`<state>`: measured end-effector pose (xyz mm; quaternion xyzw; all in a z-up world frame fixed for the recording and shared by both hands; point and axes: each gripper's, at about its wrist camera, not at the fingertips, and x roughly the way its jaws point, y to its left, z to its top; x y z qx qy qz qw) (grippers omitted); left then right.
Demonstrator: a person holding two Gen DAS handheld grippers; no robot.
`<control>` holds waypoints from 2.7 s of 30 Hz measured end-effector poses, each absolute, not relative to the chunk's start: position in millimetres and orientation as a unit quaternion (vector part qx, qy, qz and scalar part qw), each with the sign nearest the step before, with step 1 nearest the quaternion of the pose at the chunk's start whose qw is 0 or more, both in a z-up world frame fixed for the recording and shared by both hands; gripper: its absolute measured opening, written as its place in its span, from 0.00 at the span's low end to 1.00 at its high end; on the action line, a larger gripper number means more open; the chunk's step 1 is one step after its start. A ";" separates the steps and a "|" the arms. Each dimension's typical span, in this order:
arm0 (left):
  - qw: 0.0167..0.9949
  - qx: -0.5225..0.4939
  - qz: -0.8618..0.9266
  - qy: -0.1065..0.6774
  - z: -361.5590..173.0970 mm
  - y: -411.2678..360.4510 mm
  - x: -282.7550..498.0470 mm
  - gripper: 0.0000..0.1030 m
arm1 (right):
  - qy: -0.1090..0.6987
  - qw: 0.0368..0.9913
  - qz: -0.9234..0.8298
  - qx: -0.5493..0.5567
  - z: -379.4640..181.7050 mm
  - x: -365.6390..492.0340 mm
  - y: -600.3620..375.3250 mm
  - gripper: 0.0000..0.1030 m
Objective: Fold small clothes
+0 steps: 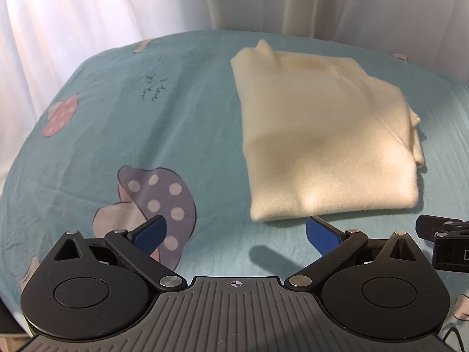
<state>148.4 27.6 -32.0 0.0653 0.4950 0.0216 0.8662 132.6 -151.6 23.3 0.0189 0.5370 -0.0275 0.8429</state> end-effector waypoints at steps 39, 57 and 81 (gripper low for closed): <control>0.865 0.067 0.018 0.498 -33.7 27.1 147.7 1.00 | 0.527 0.849 -0.024 0.023 28.9 129.2 -154.8 0.96; 0.865 0.066 0.019 0.497 -33.0 27.4 146.3 1.00 | 0.523 0.852 -0.022 0.025 29.9 125.5 -156.0 0.96; 0.866 0.060 0.017 0.497 -30.8 29.8 143.0 1.00 | 0.519 0.854 -0.020 0.019 33.0 123.8 -154.7 0.96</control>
